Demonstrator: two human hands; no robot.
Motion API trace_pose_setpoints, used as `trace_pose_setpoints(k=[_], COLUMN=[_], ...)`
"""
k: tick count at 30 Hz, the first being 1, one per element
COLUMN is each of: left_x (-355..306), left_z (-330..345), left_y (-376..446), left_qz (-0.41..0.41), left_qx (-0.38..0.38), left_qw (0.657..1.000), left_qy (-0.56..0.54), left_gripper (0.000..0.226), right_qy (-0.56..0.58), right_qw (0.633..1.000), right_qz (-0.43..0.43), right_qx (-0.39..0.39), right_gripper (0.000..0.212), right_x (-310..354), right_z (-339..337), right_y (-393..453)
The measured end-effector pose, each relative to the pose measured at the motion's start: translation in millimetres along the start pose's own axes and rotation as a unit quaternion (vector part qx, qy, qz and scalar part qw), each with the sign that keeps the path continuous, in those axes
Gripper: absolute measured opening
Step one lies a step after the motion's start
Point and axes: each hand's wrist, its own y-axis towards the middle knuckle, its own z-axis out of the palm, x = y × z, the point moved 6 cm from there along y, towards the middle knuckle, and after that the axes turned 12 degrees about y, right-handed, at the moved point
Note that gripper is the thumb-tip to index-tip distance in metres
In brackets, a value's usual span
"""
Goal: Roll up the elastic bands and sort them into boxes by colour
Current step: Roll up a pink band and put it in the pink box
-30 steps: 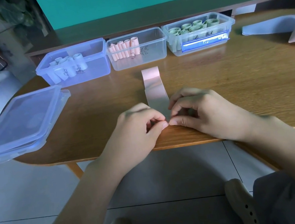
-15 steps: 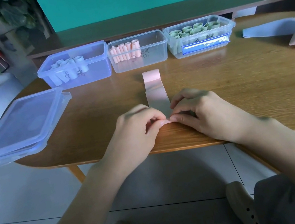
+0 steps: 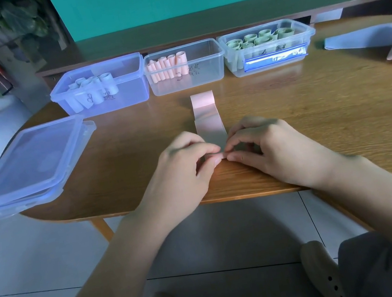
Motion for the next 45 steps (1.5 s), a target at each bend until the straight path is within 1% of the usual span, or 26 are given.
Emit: trace_pose_setpoints(k=[2, 5, 12, 16, 20, 23, 26, 29, 33, 35, 40, 45], left_x=[-1, -1, 4, 6, 9, 8, 7, 9, 12, 12, 14, 16], left_z=[-2, -1, 6, 10, 8, 2, 3, 5, 9, 10, 15, 16], left_y=[0, 1, 7, 10, 12, 12, 11, 13, 16, 17, 22, 27], left_qz=[0.006, 0.006, -0.004, -0.005, -0.012, -0.017, -0.004, -0.013, -0.023, -0.025, -0.037, -0.040], left_qx=[-0.012, 0.001, 0.012, 0.012, -0.014, -0.036, -0.024, -0.012, 0.002, 0.004, 0.002, -0.006], left_qw=[1.000, 1.000, 0.999, 0.999, 0.999, 0.999, 1.000, 1.000, 0.999, 0.999, 0.998, 0.999], left_qy=[-0.005, 0.002, 0.031, 0.039, 0.026, 0.016, 0.016, 0.021, 0.046, 0.047, 0.051, 0.010], left_gripper=[0.015, 0.010, 0.014, 0.015, 0.019, 0.017, 0.014, 0.017, 0.019, 0.019, 0.021, 0.014], right_qy=[-0.002, -0.005, -0.013, 0.003, 0.007, 0.005, 0.004, 0.002, 0.013, 0.021, 0.012, 0.015], right_qw=[1.000, 1.000, 1.000, 1.000, 0.999, 0.999, 0.999, 0.999, 0.998, 0.998, 0.999, 0.998], right_qz=[0.002, -0.004, -0.004, -0.005, -0.004, -0.005, -0.012, -0.007, -0.010, -0.004, 0.034, 0.046], right_qx=[-0.001, -0.002, -0.026, -0.027, -0.034, -0.036, -0.035, -0.039, -0.056, -0.051, -0.035, -0.029], right_gripper=[0.010, 0.014, 0.014, 0.009, 0.007, 0.007, 0.009, 0.011, 0.007, 0.006, 0.012, 0.007], right_x=[-2, -2, -5, -5, -9, -11, -12, -14, -12, -13, -22, -20], right_z=[0, 0, -2, -2, -1, -1, -1, -1, -2, -1, 2, 2], right_y=[1, 3, 5, 7, 11, 13, 15, 15, 15, 16, 21, 23])
